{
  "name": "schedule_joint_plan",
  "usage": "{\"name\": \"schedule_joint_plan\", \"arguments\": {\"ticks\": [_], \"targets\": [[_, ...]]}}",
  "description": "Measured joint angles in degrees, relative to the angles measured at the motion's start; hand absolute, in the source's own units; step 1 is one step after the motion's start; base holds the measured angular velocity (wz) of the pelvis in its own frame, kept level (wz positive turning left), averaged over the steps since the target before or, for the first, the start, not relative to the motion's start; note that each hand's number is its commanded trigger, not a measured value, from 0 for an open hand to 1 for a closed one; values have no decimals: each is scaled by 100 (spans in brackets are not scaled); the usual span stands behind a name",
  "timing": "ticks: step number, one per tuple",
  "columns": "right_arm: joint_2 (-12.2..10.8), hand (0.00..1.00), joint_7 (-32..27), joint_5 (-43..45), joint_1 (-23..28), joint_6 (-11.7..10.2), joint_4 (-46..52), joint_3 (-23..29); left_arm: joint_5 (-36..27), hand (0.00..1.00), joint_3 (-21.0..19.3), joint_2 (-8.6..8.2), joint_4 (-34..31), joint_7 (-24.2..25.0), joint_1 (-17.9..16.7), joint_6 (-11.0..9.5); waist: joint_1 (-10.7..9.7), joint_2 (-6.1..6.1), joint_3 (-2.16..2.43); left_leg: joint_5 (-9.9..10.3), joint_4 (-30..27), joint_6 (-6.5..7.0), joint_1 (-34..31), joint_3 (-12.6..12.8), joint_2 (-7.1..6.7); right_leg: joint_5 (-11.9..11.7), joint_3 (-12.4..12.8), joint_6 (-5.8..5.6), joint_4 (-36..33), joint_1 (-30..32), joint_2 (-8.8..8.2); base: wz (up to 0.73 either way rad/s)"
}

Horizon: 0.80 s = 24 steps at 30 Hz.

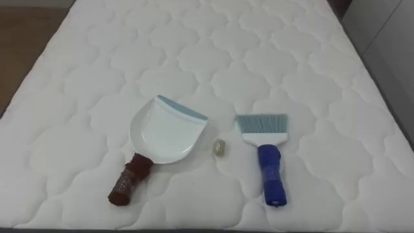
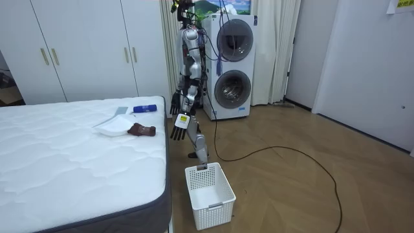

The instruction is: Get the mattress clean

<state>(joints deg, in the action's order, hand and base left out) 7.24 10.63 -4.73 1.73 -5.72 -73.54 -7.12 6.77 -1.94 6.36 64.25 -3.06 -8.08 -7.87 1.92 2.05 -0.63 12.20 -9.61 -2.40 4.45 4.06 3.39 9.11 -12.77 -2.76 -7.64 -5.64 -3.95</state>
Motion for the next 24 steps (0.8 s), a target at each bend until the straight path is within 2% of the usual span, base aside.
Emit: {"name": "schedule_joint_plan", "arguments": {"ticks": [10,13,18,20,24], "targets": [[0,0,8,68,7,-67,-26,107,15,0,-22,-9,6,-30,-37,-100,5,-10,36,0,1,0,-4,-7,-2,0,-7,0,-9,-12,0,0],[1,0,28,126,19,-66,-25,180,11,0,-40,-6,-5,-62,-50,-117,-3,-14,69,0,2,0,-12,-24,-2,0,-9,0,-10,5,0,0],[1,0,12,132,39,-65,-15,184,-4,0,-47,-5,-7,-161,-53,-120,13,-34,76,0,6,0,4,-20,-2,0,-2,0,-10,-19,0,0],[-1,0,-5,89,55,-66,-11,171,-112,0,-98,-7,-7,-182,-71,-120,33,-53,66,0,-1,0,32,-9,-2,0,7,0,-9,-19,1,-2],[-1,0,-11,63,60,-66,-14,163,-593,0,-158,-7,-1,-364,-153,-120,36,-35,75,-1,-22,0,41,-17,-2,-1,23,1,-12,-28,1,0]]}}
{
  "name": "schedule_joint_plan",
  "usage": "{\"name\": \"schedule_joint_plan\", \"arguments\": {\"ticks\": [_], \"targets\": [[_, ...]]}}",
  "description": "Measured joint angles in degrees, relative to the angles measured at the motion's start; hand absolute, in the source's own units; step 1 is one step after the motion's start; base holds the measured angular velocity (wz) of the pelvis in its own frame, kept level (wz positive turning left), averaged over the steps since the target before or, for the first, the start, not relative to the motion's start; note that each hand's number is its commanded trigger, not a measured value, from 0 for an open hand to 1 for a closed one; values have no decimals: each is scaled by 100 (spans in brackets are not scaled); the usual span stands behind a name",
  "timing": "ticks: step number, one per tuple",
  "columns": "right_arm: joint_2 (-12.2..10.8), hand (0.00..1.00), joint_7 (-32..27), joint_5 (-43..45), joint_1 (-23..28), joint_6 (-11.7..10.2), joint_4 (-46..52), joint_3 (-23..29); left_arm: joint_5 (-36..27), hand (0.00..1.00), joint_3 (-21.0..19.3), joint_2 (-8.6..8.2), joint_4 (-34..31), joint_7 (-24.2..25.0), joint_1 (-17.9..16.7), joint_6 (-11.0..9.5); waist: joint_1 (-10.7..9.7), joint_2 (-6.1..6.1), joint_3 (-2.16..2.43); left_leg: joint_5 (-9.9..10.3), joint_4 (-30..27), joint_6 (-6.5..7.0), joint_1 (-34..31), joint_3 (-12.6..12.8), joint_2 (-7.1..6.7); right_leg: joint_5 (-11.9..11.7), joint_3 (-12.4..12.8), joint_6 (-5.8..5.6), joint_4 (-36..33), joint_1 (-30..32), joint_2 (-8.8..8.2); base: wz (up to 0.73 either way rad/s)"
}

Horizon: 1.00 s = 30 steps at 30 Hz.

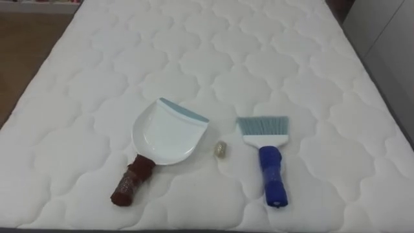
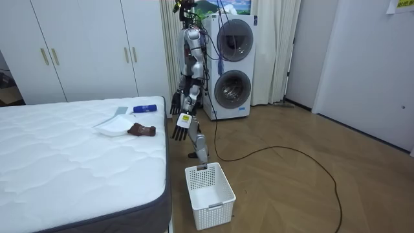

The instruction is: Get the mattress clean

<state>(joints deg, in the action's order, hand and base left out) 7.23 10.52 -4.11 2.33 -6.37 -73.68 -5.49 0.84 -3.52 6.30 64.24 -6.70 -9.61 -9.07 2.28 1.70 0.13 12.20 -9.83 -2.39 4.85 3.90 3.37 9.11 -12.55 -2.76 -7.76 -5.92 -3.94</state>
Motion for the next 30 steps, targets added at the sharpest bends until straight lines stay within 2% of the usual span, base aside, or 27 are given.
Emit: {"name": "schedule_joint_plan", "arguments": {"ticks": [2,5,9,13,14,15,18,21,24,26,30], "targets": [[0,0,-4,-8,37,-8,3,7,-228,0,-100,6,4,-145,-81,-2,6,3,-22,0,13,0,53,3,0,0,12,0,7,-5,0,-2],[3,0,-70,15,68,-46,14,11,-282,0,-339,1,-18,-378,-132,-9,138,0,-31,0,26,0,70,43,-1,1,87,0,6,-3,3,-12],[7,0,-104,39,80,-109,12,9,-273,0,-713,10,-147,-757,-116,-68,190,-12,-35,0,28,0,75,12,-7,0,106,0,0,-21,4,0],[22,0,-115,131,76,-126,28,19,-362,0,-888,31,-1186,-1299,-87,-145,202,-31,-45,0,-4,0,7,-156,-22,1,88,0,-5,-34,8,16],[31,0,-108,201,68,-127,58,32,-363,0,-847,50,-1425,-1445,-25,-294,200,-42,-47,0,-11,0,-14,-184,-26,1,84,0,-4,-38,8,17],[32,0,-106,232,66,-129,74,51,-364,0,-835,54,-1537,-1508,4,-355,201,-50,-48,0,-13,0,-16,-186,-27,1,83,0,-4,-40,8,6],[32,0,-95,259,124,-127,277,52,-364,0,-656,70,-2405,-1855,15,-520,168,-81,-54,0,-20,0,-38,-184,-27,5,96,4,0,-34,12,0],[32,0,-98,257,125,-129,379,51,-260,0,-453,111,-2655,-2044,56,-596,120,-91,-31,0,-9,0,-41,-165,-27,5,136,4,-3,-11,15,-5],[32,0,-97,265,198,-131,494,52,-114,0,-278,111,-3079,-2192,55,-620,70,-108,-36,-1,-24,1,-66,-169,-27,5,128,5,-3,33,15,1],[32,0,-33,257,194,-130,495,52,-112,0,-135,127,-3340,-2295,87,-712,-32,-91,-28,-1,-106,1,-150,-223,-32,4,79,5,-8,94,9,9],[39,0,48,240,183,-130,492,52,-114,0,89,144,-3351,-2310,246,-744,-62,-98,-29,-1,-135,1,-147,-215,-32,4,105,6,-6,98,9,-3]]}}
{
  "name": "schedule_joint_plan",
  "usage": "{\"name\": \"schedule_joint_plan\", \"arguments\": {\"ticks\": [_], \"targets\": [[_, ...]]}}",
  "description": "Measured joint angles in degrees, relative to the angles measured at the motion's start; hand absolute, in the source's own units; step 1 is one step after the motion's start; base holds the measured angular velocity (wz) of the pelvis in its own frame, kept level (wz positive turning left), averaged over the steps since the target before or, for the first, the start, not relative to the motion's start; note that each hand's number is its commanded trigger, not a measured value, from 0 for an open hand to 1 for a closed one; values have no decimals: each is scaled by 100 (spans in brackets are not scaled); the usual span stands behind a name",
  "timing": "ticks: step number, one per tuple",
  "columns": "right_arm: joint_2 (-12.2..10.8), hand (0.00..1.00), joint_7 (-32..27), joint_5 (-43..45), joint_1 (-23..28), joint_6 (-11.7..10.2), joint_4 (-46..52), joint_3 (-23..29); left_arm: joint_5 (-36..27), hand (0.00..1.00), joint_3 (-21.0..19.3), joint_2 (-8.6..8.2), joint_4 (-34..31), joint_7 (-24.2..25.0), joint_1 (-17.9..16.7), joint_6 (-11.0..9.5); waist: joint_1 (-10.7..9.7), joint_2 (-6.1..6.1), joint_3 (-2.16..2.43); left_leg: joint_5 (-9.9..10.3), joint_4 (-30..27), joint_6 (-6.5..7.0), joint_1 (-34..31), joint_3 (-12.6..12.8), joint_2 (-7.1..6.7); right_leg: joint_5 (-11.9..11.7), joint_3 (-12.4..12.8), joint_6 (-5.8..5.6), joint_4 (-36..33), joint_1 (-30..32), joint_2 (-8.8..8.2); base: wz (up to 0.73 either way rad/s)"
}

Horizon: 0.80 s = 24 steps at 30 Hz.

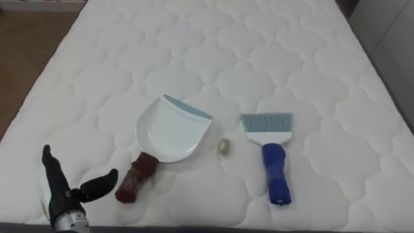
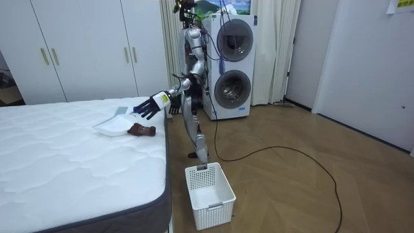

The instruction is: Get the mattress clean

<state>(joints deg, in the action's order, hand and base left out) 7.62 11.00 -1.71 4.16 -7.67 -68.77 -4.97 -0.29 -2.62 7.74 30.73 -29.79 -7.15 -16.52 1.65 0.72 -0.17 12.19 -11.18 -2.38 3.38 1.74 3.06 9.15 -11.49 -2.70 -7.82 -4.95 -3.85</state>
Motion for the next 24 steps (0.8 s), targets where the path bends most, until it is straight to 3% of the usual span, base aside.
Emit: {"name": "schedule_joint_plan", "arguments": {"ticks": [12,16,24], "targets": [[1,0,44,-106,-135,25,-139,-29,-2,0,512,66,-1,-7,307,-4,-159,-11,-9,0,-7,0,-156,2,2,-6,31,6,-34,193,0,0],[47,0,51,-73,-367,25,-267,-279,2,0,778,90,53,9,501,-5,-172,-21,-26,-1,-53,2,-343,46,13,-20,8,24,-127,395,-6,-5],[92,0,-51,-77,-608,18,-271,-693,2,0,1259,119,797,43,905,-56,-383,-56,-59,-10,-71,13,-594,49,15,-25,2,30,-197,655,-13,0]]}}
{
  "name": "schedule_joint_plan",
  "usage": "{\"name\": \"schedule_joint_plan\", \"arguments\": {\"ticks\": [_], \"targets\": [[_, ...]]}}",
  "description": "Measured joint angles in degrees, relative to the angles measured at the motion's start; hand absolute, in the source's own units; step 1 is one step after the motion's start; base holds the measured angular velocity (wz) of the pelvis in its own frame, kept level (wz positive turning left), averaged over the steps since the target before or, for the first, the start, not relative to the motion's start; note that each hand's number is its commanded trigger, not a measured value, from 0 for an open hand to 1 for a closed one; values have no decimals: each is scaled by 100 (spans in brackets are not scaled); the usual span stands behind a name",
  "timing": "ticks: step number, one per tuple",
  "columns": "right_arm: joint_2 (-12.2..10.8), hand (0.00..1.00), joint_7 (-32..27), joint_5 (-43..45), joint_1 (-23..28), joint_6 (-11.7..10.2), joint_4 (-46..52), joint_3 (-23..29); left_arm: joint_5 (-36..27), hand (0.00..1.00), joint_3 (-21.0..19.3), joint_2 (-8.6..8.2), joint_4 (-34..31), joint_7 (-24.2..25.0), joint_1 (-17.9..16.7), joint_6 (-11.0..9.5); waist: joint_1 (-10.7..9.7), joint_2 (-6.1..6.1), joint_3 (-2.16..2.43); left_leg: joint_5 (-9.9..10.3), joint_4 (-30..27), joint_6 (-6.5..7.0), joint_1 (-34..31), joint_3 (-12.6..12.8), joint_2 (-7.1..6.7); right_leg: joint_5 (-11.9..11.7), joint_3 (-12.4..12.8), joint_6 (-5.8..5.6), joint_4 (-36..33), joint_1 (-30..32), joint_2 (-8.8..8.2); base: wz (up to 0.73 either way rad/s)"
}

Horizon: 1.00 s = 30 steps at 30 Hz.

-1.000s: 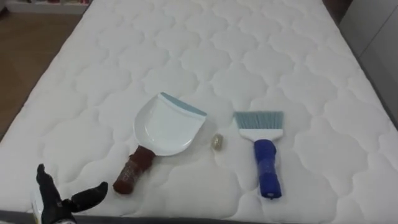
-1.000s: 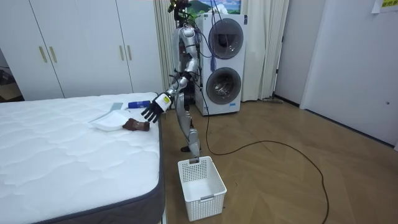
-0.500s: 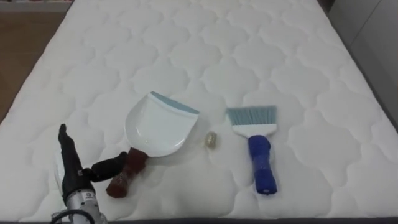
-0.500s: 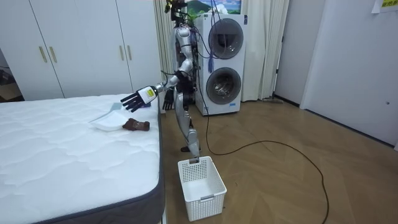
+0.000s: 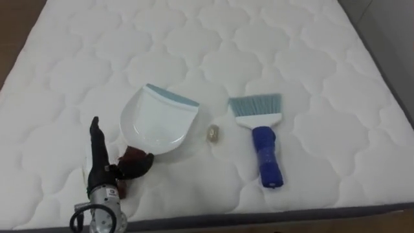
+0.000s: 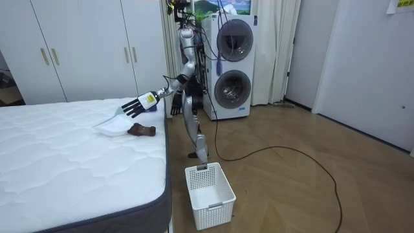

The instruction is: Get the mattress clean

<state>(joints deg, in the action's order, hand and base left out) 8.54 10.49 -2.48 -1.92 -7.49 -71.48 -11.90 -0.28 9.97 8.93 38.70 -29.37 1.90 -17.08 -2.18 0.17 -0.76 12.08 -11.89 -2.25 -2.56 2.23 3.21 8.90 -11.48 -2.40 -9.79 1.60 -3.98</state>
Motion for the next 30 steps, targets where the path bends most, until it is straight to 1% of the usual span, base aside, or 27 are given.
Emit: {"name": "schedule_joint_plan", "arguments": {"ticks": [2,3,7,9,10,11,13,16,18,19,20,21,22,23,24,25,26,27,28,29,30], "targets": [[3,0,-57,-15,-54,0,-10,-106,-4,0,35,0,205,0,89,0,-60,-3,-9,0,-15,0,-93,7,1,0,-2,0,0,93,0,0],[3,0,-73,-29,-77,2,-15,-124,-4,0,40,0,205,1,106,0,-61,-3,-17,0,-27,0,-130,6,1,0,-3,1,-1,126,0,0],[0,0,-115,-54,-217,4,-195,-163,-3,0,40,-1,424,15,173,0,-72,0,-23,0,-29,0,-191,6,4,-2,-4,3,-1,207,0,-6],[1,0,-121,-64,-282,7,-247,-242,-5,0,41,-1,539,20,216,0,-69,15,-38,0,-16,-1,-193,-13,4,-1,-10,3,-1,227,1,-8],[1,0,-122,-84,-306,5,-244,-280,-7,0,44,-1,589,26,233,0,-71,23,-47,-1,13,-1,-194,-59,3,-1,-19,3,-2,246,4,-3],[1,0,-129,-101,-314,5,-245,-318,-8,0,50,-1,620,30,258,0,-76,36,-74,-1,32,-2,-197,-93,3,-1,-25,3,0,256,6,0],[-6,0,-158,-104,-353,5,-247,-321,-9,0,51,-1,627,30,288,0,-78,54,-105,-1,41,-2,-223,-92,2,-1,-34,3,4,274,5,4],[-6,0,-162,-104,-366,5,-242,-321,-9,0,48,-1,629,27,311,0,-71,57,-106,-1,54,-2,-284,-108,2,-1,-40,3,-4,351,6,2],[-7,0,-168,-106,-368,4,-240,-320,-6,0,48,-2,631,27,312,0,-65,56,-105,-1,56,-2,-281,-147,2,-1,-98,3,-2,356,6,-3],[-6,0,-176,-105,-370,2,-238,-320,-5,0,44,-1,631,26,320,0,-59,55,-104,-1,56,-2,-277,-192,3,-1,-141,3,-4,355,7,-5],[-6,0,-181,-104,-367,1,-238,-320,-5,0,40,-1,634,26,326,0,-56,54,-104,-1,56,-2,-266,-282,2,-1,-138,3,-12,357,12,-7],[-6,0,-186,-104,-366,1,-238,-320,-4,0,39,-1,636,27,326,0,-53,53,-103,-1,56,-2,-257,-321,2,-1,-138,3,-27,361,15,-12],[-6,0,-205,-105,-366,-2,-238,-320,-4,0,39,-2,644,27,326,0,-45,48,-100,-3,55,-1,-232,-432,9,1,-142,6,-127,408,21,-22],[-4,0,-232,-102,-366,-3,-238,-322,-4,0,33,-2,651,28,326,0,-31,38,-97,-7,45,0,-207,-608,22,12,-159,24,-348,519,25,-27],[-3,0,-243,-102,-371,-5,-236,-323,-4,0,32,-2,652,28,326,0,-30,33,-99,-8,21,0,-193,-722,25,28,-175,50,-517,585,18,-33],[-1,0,-309,-112,-378,-24,-227,-323,-3,0,34,-6,654,31,326,0,-36,26,-103,-8,-101,0,-178,-911,29,59,-201,103,-1047,795,-25,-37],[-7,0,-408,-190,-372,-79,-213,-323,12,0,32,-20,681,40,326,-1,-80,-77,-176,-7,-236,0,-113,-1202,127,249,-165,227,-1651,1180,26,-46],[-20,0,-468,-185,-397,-126,-187,-349,49,0,-17,-29,713,40,326,-13,-98,-117,-174,-4,-252,-2,-90,-1319,223,369,16,393,-1381,1298,277,-56],[-77,0,-495,-179,-533,-143,-148,-538,92,0,-208,103,779,62,360,-40,-152,-2,-130,7,-433,-24,-253,-1264,242,-174,184,584,-346,1426,578,-26],[-113,0,-539,-208,-514,-179,-116,-556,112,0,-231,138,956,105,418,-48,-284,111,-126,149,-516,-165,-271,-1042,120,-774,-76,754,-77,1444,504,-15],[-103,0,-598,-239,-495,-187,-126,-515,115,0,-223,74,1045,108,480,-48,-266,26,-110,246,-534,-167,-263,-914,153,-739,-109,769,-76,1423,542,9]]}}
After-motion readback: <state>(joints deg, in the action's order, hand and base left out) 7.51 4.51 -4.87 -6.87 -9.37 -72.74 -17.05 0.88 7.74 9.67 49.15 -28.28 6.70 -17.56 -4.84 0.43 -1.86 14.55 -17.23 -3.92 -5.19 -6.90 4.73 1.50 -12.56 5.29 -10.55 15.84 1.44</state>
